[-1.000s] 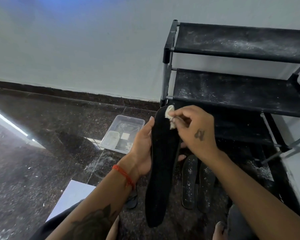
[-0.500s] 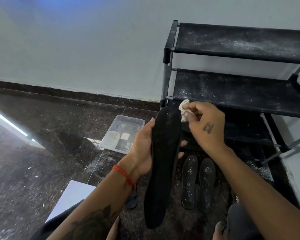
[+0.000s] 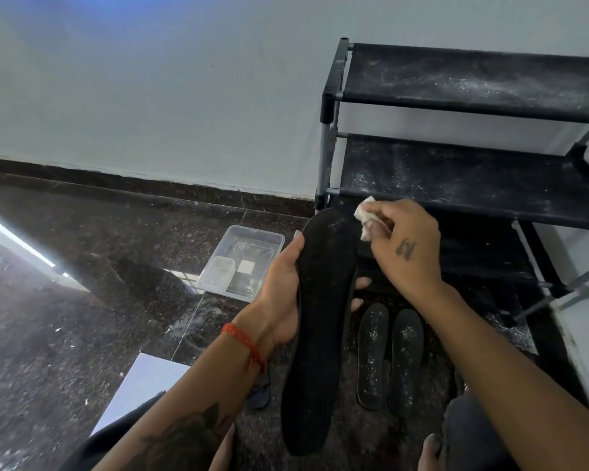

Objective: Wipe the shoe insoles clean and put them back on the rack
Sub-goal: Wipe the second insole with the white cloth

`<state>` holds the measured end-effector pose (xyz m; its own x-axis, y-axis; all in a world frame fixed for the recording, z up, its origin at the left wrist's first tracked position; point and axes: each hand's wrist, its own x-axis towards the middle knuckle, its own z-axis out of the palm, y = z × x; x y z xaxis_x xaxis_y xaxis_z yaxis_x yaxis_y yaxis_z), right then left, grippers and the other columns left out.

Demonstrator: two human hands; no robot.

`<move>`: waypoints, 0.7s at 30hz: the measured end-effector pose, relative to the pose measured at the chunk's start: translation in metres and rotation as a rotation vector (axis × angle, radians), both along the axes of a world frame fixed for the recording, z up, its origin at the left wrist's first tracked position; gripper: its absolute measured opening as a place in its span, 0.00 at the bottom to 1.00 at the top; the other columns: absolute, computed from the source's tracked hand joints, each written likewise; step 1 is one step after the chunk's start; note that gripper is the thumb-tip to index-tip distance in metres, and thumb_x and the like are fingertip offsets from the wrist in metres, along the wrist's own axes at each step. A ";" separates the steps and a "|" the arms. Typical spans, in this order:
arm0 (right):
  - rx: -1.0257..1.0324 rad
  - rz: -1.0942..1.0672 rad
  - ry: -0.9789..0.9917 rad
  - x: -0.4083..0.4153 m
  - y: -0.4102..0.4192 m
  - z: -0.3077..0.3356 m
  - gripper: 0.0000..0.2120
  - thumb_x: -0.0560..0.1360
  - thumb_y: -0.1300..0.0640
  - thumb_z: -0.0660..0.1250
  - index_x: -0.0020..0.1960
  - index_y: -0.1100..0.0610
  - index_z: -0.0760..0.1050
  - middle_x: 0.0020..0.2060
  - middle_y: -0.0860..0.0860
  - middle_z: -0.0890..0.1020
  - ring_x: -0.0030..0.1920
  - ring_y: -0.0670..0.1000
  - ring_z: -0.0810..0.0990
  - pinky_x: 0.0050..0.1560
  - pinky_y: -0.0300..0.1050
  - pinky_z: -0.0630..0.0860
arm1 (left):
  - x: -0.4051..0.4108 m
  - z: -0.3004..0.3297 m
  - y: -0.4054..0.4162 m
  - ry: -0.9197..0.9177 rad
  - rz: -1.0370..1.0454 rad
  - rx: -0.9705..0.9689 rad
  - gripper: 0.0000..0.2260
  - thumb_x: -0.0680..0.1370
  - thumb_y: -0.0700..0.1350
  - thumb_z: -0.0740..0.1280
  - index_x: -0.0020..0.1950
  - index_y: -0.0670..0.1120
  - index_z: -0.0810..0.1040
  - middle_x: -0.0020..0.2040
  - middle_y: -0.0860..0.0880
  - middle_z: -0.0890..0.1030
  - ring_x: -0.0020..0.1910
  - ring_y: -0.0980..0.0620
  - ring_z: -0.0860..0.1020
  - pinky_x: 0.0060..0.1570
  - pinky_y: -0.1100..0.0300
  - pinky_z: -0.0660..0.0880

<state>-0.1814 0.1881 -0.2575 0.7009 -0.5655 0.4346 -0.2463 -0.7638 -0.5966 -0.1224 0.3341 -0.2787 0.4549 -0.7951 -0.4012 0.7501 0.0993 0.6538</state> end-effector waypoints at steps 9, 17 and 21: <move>-0.146 0.280 -0.100 0.010 0.027 -0.010 0.08 0.72 0.68 0.67 0.48 0.60 0.82 0.45 0.52 0.82 0.47 0.52 0.79 0.50 0.46 0.76 | -0.004 0.001 0.000 -0.023 0.008 -0.042 0.24 0.82 0.57 0.51 0.53 0.42 0.81 0.46 0.41 0.83 0.41 0.45 0.82 0.42 0.54 0.80; 0.034 0.015 -0.152 0.001 -0.002 0.003 0.09 0.70 0.68 0.68 0.46 0.59 0.82 0.44 0.51 0.83 0.43 0.46 0.80 0.44 0.24 0.70 | 0.000 0.004 0.001 -0.020 0.031 0.011 0.28 0.81 0.59 0.51 0.63 0.39 0.77 0.58 0.36 0.79 0.53 0.38 0.79 0.51 0.46 0.76; -0.035 0.266 -0.169 0.005 0.026 -0.001 0.08 0.68 0.69 0.70 0.45 0.61 0.83 0.44 0.52 0.83 0.44 0.47 0.81 0.49 0.31 0.76 | -0.003 0.004 0.000 -0.012 0.022 -0.010 0.28 0.81 0.61 0.49 0.55 0.44 0.82 0.49 0.41 0.83 0.46 0.44 0.81 0.48 0.49 0.78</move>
<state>-0.1766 0.2145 -0.2582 0.7383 -0.3546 0.5737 0.0652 -0.8091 -0.5841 -0.1255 0.3338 -0.2751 0.4767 -0.7887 -0.3881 0.7400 0.1217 0.6616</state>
